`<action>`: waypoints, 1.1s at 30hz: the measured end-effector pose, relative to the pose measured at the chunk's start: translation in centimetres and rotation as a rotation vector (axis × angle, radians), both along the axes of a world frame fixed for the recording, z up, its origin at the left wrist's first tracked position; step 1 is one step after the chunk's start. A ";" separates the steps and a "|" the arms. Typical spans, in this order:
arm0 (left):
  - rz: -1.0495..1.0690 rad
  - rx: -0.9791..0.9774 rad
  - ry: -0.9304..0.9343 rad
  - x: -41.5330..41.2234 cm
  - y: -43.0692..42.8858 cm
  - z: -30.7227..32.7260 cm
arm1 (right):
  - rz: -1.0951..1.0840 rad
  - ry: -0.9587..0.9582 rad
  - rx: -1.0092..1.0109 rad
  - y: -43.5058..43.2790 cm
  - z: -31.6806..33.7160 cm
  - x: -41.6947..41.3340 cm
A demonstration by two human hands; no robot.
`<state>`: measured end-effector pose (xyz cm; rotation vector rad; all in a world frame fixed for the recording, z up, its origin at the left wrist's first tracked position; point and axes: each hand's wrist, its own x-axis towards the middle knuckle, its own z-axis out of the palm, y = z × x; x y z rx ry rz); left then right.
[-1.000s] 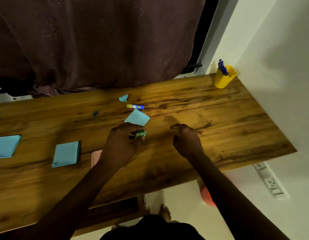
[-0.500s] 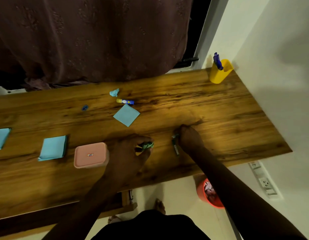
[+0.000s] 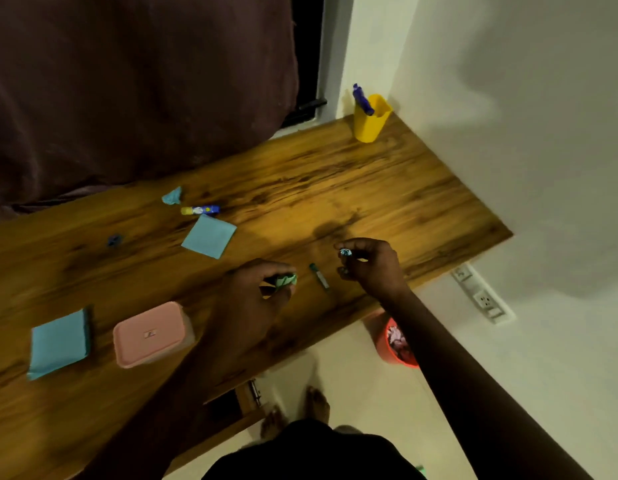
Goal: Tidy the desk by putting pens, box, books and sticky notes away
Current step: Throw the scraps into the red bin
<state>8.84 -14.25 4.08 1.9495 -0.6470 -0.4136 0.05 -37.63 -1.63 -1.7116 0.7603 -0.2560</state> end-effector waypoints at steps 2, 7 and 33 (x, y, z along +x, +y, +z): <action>-0.057 -0.009 -0.007 -0.5 -0.8 -0.2 | -0.071 -0.004 0.023 0.4 0.6 -2.3; -0.238 -0.019 -0.010 -2.4 -3.5 -0.7 | -0.255 0.051 0.023 1.4 2.0 -8.4; -0.463 0.183 0.008 -17.7 -27.0 -10.5 | -0.261 0.516 -0.137 -19.0 -9.2 -26.3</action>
